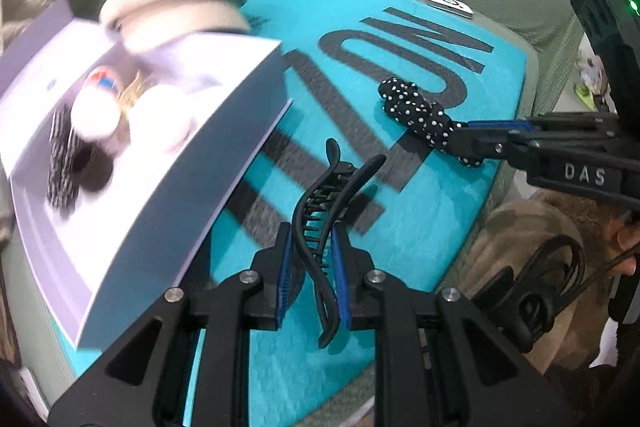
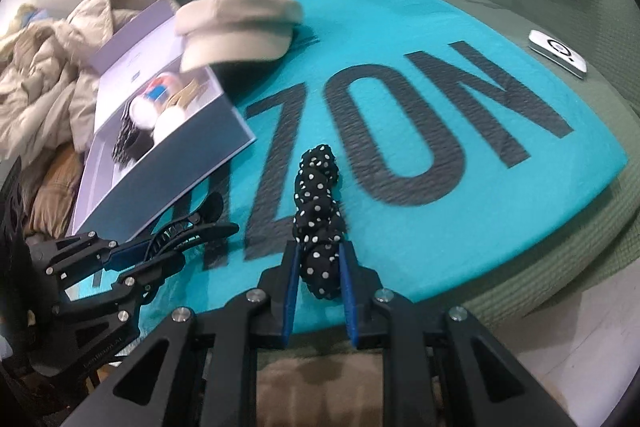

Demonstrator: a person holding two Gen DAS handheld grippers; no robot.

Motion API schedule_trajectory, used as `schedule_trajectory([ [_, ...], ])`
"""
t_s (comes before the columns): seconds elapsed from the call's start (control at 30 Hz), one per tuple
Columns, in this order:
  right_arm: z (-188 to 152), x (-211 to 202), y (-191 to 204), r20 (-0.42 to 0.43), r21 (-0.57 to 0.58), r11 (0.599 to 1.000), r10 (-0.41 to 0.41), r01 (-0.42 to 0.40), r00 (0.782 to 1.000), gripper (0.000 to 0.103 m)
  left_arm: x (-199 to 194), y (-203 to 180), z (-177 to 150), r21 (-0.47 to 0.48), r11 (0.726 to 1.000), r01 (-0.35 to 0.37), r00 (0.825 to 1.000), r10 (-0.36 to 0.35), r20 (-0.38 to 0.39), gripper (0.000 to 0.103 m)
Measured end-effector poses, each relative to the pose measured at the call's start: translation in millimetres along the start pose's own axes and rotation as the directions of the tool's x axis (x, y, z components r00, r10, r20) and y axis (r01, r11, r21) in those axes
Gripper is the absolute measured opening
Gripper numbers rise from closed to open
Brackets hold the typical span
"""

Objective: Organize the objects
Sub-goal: 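Carry the claw clip and polka-dot scrunchie toward the lavender box with both tools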

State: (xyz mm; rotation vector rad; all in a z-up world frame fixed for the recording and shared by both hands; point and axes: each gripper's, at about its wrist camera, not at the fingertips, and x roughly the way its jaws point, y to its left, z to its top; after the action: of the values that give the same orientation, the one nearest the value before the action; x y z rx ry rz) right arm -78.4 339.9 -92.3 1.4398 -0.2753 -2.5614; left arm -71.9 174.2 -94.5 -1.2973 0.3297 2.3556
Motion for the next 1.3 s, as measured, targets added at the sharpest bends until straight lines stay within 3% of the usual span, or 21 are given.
schedule_trajectory([
  [0.1, -4, 1, 8, 0.001, -0.018, 1.0, 0.001, -0.001, 1.0, 0.022, -1, 7, -8, -0.027, 1.0, -0.001, 1.0, 0.001, -0.009, 0.018],
  [0.27, -2, 5, 11, 0.002, -0.016, 0.999, -0.044, 0.044, 0.999, 0.044, -1, 13, -15, -0.054, 0.999, 0.01, 1.0, -0.011, -0.012, 0.018],
  [0.6, -1, 20, 17, 0.012, -0.043, 0.995, -0.089, 0.09, 0.996, 0.048, 0, 9, -14, -0.034, 0.999, -0.003, 1.0, 0.003, -0.012, 0.018],
  [0.67, -2, 19, 16, 0.021, -0.034, 0.995, -0.098, 0.099, 0.995, 0.043, 0, 10, -13, -0.038, 0.999, -0.002, 1.0, 0.001, -0.011, 0.018],
  [0.73, -4, 19, 16, 0.032, -0.032, 0.992, -0.123, 0.124, 0.992, 0.027, 0, 10, -13, -0.042, 0.999, 0.001, 1.0, -0.001, -0.011, 0.018],
  [1.07, -8, 15, 16, 0.046, -0.053, 0.993, -0.107, 0.11, 0.993, 0.02, -1, 9, -11, -0.036, 0.999, -0.022, 1.0, 0.021, -0.018, 0.018],
  [1.3, -14, 9, 19, 0.039, -0.05, 0.998, -0.04, 0.042, 0.998, 0.018, -7, 12, -10, -0.037, 0.999, -0.027, 1.0, 0.026, -0.007, 0.018],
])
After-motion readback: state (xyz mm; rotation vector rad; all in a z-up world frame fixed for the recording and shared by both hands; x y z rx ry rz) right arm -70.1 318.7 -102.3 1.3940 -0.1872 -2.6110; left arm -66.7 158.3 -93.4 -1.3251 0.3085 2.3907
